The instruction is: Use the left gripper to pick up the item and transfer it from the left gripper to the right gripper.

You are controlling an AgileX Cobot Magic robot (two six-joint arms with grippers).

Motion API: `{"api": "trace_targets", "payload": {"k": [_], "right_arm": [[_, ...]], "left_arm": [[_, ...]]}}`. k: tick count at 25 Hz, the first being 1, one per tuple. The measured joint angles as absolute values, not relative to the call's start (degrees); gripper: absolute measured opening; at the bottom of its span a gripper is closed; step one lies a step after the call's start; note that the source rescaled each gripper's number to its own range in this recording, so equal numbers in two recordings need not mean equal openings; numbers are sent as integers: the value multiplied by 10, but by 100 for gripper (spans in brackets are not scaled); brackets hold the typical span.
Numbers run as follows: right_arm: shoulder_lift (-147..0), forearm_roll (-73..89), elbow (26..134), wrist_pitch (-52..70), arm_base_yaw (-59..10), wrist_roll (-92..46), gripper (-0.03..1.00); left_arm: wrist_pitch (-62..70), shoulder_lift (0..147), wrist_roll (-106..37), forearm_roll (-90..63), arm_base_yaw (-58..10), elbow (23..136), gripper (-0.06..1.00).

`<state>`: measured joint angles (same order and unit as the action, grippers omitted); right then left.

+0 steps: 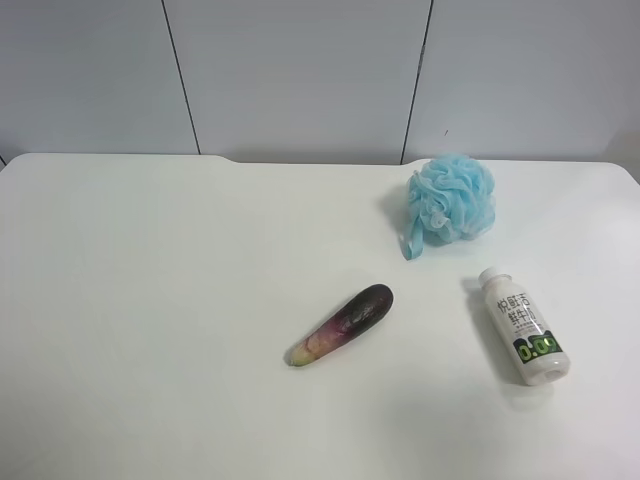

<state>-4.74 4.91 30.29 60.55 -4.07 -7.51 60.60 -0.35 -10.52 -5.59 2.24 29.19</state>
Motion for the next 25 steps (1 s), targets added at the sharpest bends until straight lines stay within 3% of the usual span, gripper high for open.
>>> {"api": "trace_targets", "payload": {"k": [25], "right_arm": [[2, 53, 288, 611, -16, -69, 100]], "left_arm": [[606, -3, -105, -56, 22, 292, 95]]}}
